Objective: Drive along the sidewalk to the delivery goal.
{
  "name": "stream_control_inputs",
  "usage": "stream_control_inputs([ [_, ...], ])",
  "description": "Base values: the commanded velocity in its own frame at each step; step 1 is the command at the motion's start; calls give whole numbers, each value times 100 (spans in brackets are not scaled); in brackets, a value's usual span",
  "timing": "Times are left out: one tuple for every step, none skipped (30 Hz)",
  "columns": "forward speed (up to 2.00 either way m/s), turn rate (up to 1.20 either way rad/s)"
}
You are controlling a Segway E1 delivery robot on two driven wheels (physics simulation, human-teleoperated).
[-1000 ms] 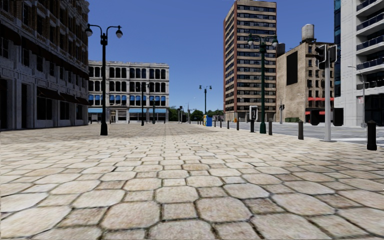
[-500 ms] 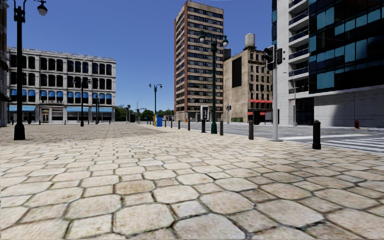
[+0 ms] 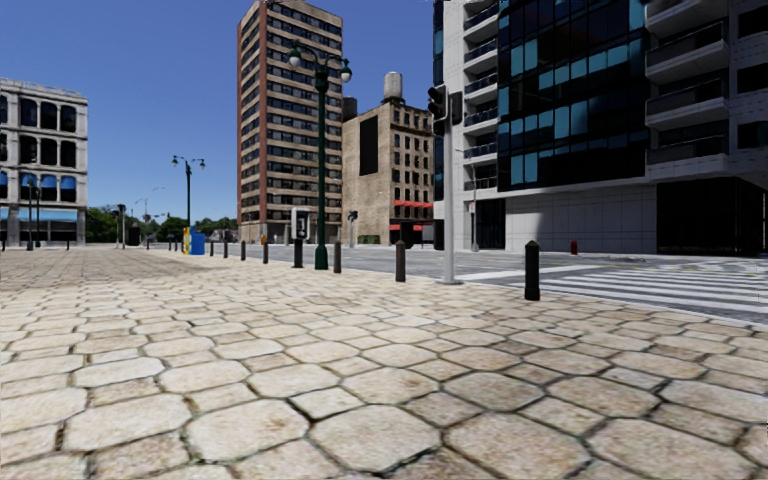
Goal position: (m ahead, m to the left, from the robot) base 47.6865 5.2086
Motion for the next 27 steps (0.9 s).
stream_control_inputs([
  [175,-64],
  [175,-64],
  [175,-64],
  [175,-64],
  [175,-64],
  [175,-64],
  [175,-64],
  [175,-64],
  [175,-64],
  [175,-64],
  [175,-64],
  [175,-64],
  [175,-64],
  [175,-64],
  [175,-64],
  [175,-64],
  [175,-64],
  [175,-64],
  [175,-64],
  [175,-64],
  [175,-64],
  [175,-64],
  [175,-64],
  [175,-64],
  [175,-64],
  [175,-64],
  [175,-64],
])
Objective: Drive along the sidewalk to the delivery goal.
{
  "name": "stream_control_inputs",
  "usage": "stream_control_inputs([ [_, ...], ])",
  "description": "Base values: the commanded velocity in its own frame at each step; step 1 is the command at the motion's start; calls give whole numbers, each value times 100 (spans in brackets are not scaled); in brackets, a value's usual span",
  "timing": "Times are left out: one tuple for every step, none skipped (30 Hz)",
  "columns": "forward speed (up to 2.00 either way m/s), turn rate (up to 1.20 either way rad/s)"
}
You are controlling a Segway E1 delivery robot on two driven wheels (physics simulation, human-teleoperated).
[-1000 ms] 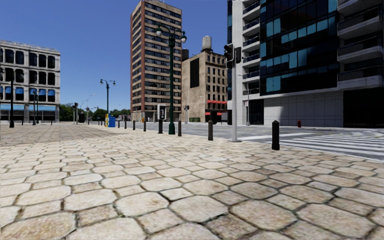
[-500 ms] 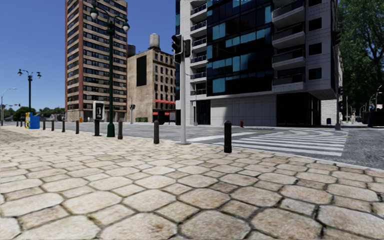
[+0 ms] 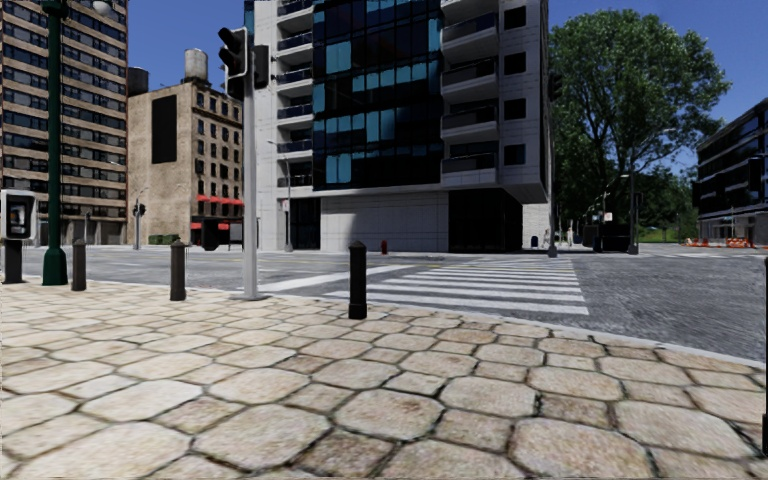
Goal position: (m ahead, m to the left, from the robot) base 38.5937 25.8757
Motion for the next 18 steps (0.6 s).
stream_control_inputs([
  [175,-64],
  [175,-64],
  [175,-64],
  [177,-64],
  [177,-64],
  [178,-64],
  [179,-64],
  [179,-64],
  [179,-64],
  [180,-64],
  [180,-64],
  [182,-64],
  [182,-64],
  [186,-64],
  [190,-61],
  [191,-58],
  [191,-58],
  [193,-46],
])
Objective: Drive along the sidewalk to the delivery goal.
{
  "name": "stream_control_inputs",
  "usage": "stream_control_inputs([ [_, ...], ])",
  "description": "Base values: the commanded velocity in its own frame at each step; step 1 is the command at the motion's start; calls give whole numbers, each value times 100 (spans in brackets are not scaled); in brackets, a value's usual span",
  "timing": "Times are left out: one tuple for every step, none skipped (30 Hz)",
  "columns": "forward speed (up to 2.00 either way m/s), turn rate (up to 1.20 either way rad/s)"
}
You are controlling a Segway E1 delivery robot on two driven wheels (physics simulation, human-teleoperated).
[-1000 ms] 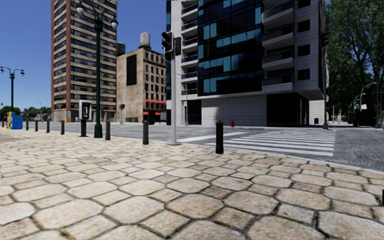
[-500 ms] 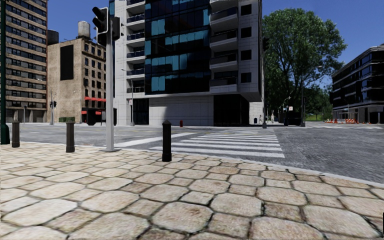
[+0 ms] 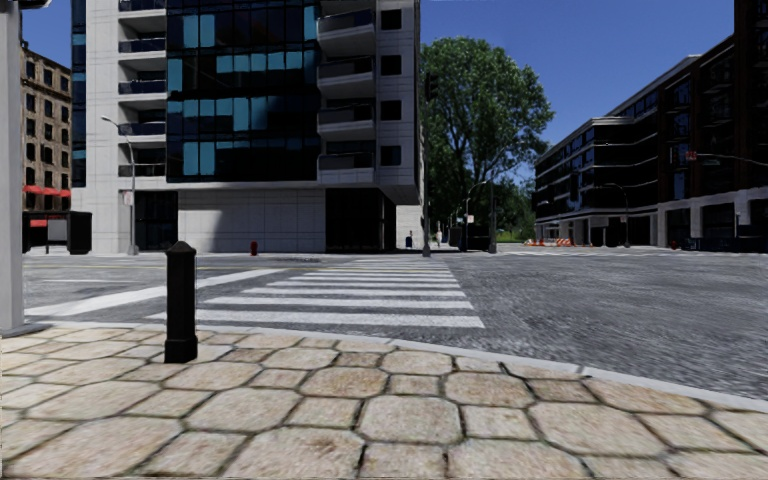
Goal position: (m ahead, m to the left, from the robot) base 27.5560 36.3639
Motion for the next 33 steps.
stream_control_inputs([
  [197,-36],
  [200,-23],
  [200,-23],
  [200,0],
  [200,0],
  [200,0],
  [200,0],
  [200,0],
  [200,0],
  [200,0],
  [200,0],
  [200,0],
  [200,0],
  [200,0],
  [200,9],
  [200,22],
  [200,33],
  [200,33],
  [200,36],
  [200,38],
  [199,38],
  [199,38],
  [199,38],
  [199,38],
  [199,38],
  [198,38],
  [198,38],
  [198,38],
  [198,38],
  [198,38],
  [200,0],
  [200,0],
  [200,0],
])
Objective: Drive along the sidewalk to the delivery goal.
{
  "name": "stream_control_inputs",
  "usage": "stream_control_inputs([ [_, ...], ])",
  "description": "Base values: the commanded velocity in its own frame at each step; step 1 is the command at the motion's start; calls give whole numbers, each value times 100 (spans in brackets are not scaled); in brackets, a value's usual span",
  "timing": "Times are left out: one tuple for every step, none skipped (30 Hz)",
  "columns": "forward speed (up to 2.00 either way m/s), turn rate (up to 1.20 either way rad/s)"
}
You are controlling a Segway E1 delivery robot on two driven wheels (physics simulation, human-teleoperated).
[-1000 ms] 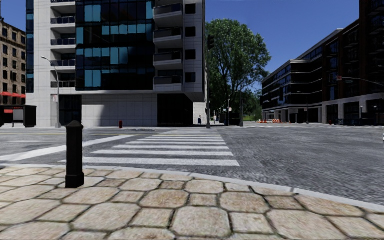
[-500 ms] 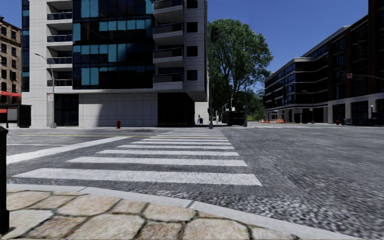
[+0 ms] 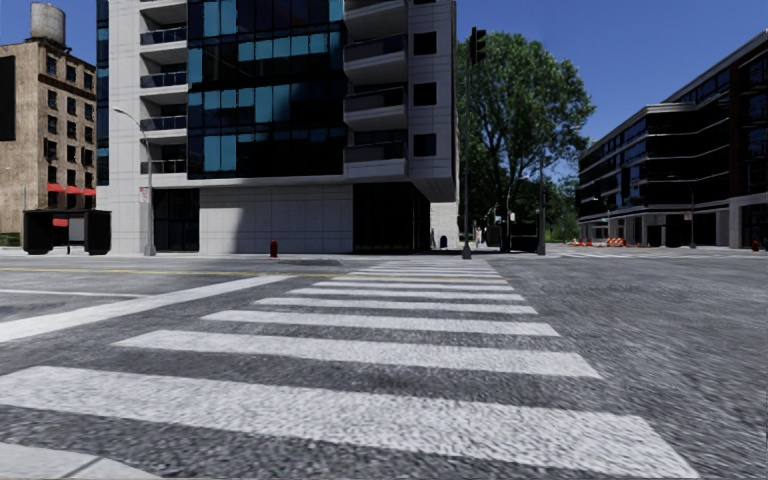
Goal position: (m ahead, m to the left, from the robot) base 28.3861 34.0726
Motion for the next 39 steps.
stream_control_inputs([
  [200,0],
  [200,0],
  [200,0],
  [200,0],
  [200,0],
  [200,0],
  [200,0],
  [200,0],
  [200,0],
  [200,0],
  [200,0],
  [200,0],
  [200,0],
  [200,0],
  [200,0],
  [200,0],
  [200,0],
  [200,0],
  [200,-10],
  [200,-22],
  [200,-26],
  [200,-26],
  [200,-27],
  [200,-28],
  [200,-28],
  [200,-28],
  [200,-28],
  [200,-24],
  [200,-5],
  [200,-5],
  [200,0],
  [200,0],
  [200,0],
  [200,0],
  [200,0],
  [200,0],
  [200,0],
  [200,0],
  [200,0],
])
